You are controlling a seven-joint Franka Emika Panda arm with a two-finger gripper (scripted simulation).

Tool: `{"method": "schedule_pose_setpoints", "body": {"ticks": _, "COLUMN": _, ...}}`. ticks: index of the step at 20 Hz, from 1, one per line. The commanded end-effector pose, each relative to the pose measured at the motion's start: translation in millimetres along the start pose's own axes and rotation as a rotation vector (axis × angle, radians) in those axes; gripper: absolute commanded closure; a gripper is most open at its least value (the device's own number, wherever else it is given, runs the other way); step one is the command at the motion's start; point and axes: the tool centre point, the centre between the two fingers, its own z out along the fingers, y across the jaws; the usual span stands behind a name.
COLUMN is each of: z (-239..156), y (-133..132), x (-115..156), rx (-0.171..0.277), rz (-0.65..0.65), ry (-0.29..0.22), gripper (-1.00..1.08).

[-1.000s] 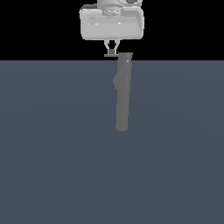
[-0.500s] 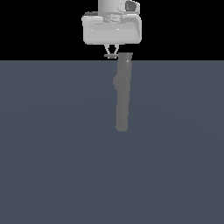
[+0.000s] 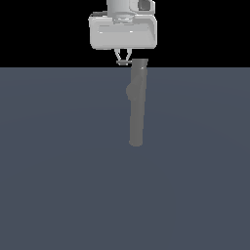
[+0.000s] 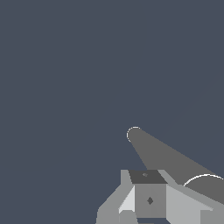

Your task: Turn on the faucet by rotating a designated handle.

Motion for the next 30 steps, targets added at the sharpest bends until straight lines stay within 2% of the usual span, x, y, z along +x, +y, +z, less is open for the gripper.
{"method": "schedule_pose_setpoints", "body": {"ticks": 1, "z": 0, "y": -2, "x": -8, "rx": 0.0, "rz": 0.0, "ry": 0.0, "gripper": 1.08}}
{"method": "schedule_pose_setpoints", "body": {"ticks": 10, "z": 0, "y": -9, "x": -32, "rx": 0.0, "rz": 0.0, "ry": 0.0, "gripper": 1.08}}
{"method": "schedule_pose_setpoints", "body": {"ticks": 11, "z": 0, "y": -4, "x": -24, "rx": 0.0, "rz": 0.007, "ry": 0.01, "gripper": 1.08}}
{"method": "schedule_pose_setpoints", "body": {"ticks": 27, "z": 0, "y": 14, "x": -74, "rx": 0.0, "rz": 0.0, "ry": 0.001, "gripper": 1.08}}
{"method": "schedule_pose_setpoints", "body": {"ticks": 30, "z": 1, "y": 19, "x": -66, "rx": 0.001, "rz": 0.002, "ry": 0.011, "gripper": 1.08}}
